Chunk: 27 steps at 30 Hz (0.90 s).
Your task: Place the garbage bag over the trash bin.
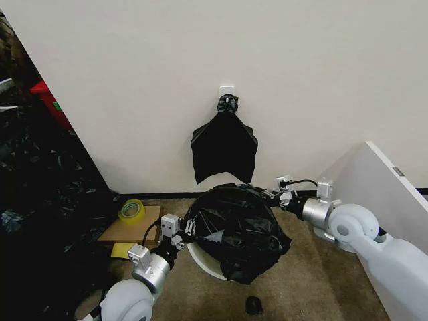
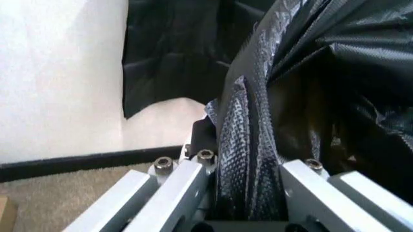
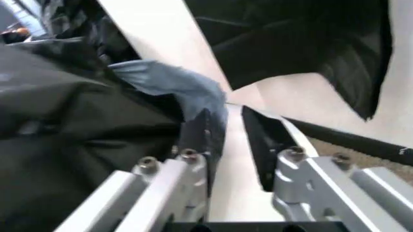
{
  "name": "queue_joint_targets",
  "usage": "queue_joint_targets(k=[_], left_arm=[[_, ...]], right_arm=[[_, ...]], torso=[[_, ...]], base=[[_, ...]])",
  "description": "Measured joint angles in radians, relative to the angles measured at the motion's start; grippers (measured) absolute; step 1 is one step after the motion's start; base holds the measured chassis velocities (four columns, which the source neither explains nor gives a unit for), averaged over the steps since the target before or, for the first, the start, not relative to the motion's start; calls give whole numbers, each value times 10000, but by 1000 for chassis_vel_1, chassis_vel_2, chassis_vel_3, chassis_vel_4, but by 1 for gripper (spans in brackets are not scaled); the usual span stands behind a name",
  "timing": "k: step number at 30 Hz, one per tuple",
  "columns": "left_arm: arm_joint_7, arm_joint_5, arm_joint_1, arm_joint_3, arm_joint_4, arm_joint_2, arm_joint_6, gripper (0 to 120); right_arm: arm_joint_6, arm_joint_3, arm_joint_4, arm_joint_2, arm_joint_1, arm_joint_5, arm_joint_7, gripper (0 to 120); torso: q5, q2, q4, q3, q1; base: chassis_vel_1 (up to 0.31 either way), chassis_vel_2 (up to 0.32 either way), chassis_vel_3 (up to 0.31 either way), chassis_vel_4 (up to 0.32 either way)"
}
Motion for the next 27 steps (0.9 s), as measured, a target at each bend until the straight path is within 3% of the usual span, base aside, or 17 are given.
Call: queue_joint_targets(k=[8, 12, 13, 18, 19, 21, 22, 24, 27], left_arm=[[-206, -159, 3, -47, 16, 57, 68, 0], [-964, -524, -38, -72, 208, -189, 425, 0], [-964, -524, -38, -72, 208, -189, 425, 0], [-1691, -1148, -72, -309, 324, -643, 775, 0], [-1806, -1256, 10, -335, 287, -771, 832, 0], [-1940, -1423, 9, -332, 284, -877, 938, 0], [-1940, -1423, 9, -332, 284, -877, 938, 0], [-2297, -1789, -94, -331, 329, -1092, 1163, 0], [-2562, -2020, -128, -341, 377, -1225, 1252, 0]], right_arm=[[267, 170, 39, -129, 44, 121, -59, 50], [784, 734, 22, 199, -182, 3, 1148, 68], [784, 734, 22, 199, -182, 3, 1148, 68], [966, 1552, 1324, 609, -1165, -1345, 2003, 88], [970, 1466, 1784, 702, -1339, -1707, 2084, 91], [950, 1419, 2431, 794, -1707, -2214, 2102, 98], [950, 1419, 2431, 794, -1707, -2214, 2102, 98], [720, 1326, 3763, 987, -2760, -3398, 2132, 100], [327, 1244, 4370, 1110, -3300, -3920, 2281, 100]], torso=[[-1, 0, 2, 0, 0], [-1, 0, 6, 0, 0], [-1, 0, 6, 0, 0], [-6, 1, -8, 0, 0], [6, 0, 7, 0, 0], [0, 0, 9, 0, 0], [0, 0, 9, 0, 0], [1, 1, -4, -2, -1], [0, 1, -1, -1, -1]], base=[[0, 0, 0, 0], [0, 0, 0, 0], [0, 0, 0, 0], [0, 0, 0, 0], [0, 0, 0, 0], [0, 0, 0, 0], [0, 0, 0, 0], [0, 0, 0, 0], [0, 0, 0, 0]])
